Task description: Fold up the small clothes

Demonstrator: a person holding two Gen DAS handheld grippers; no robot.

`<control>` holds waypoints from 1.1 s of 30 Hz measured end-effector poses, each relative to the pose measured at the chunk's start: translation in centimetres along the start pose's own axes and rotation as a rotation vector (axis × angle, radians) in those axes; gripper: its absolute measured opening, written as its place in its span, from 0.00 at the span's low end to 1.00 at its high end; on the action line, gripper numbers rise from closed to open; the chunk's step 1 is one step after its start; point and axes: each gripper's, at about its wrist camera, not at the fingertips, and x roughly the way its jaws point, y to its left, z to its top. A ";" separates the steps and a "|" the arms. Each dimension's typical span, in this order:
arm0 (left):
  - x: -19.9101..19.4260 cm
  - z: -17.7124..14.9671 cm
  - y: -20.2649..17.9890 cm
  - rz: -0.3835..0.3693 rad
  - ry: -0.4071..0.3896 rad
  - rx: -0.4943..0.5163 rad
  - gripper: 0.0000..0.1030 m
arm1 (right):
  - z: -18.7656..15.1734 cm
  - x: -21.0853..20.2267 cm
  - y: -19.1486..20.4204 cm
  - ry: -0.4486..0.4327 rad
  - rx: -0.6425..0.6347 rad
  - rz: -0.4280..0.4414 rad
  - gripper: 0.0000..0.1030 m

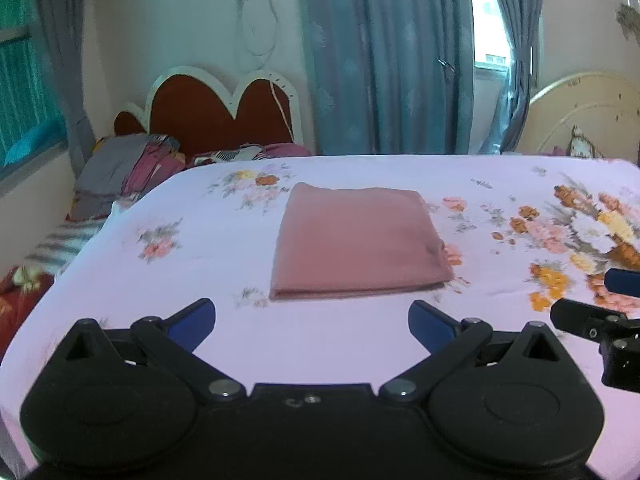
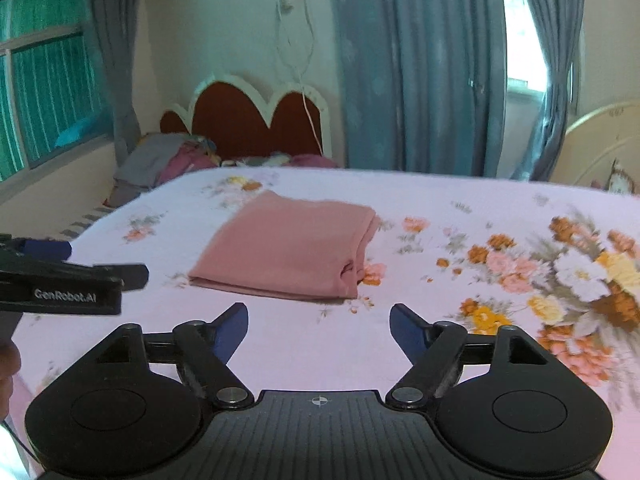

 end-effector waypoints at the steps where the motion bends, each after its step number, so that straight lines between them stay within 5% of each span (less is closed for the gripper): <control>1: -0.9 -0.2 0.1 0.003 0.001 -0.014 1.00 | 0.0 -1.1 0.4 -0.018 -0.003 -0.007 0.75; 6: -4.7 -0.9 0.8 0.007 -0.008 -0.044 1.00 | 0.2 -5.6 2.4 -0.132 -0.016 -0.095 0.99; 16: -9.4 -1.3 2.1 0.017 -0.054 -0.109 1.00 | 0.1 -10.0 4.1 -0.238 -0.007 -0.097 0.99; 33: -10.7 -1.5 2.7 0.034 -0.081 -0.121 1.00 | -0.3 -11.0 4.0 -0.246 0.009 -0.081 1.00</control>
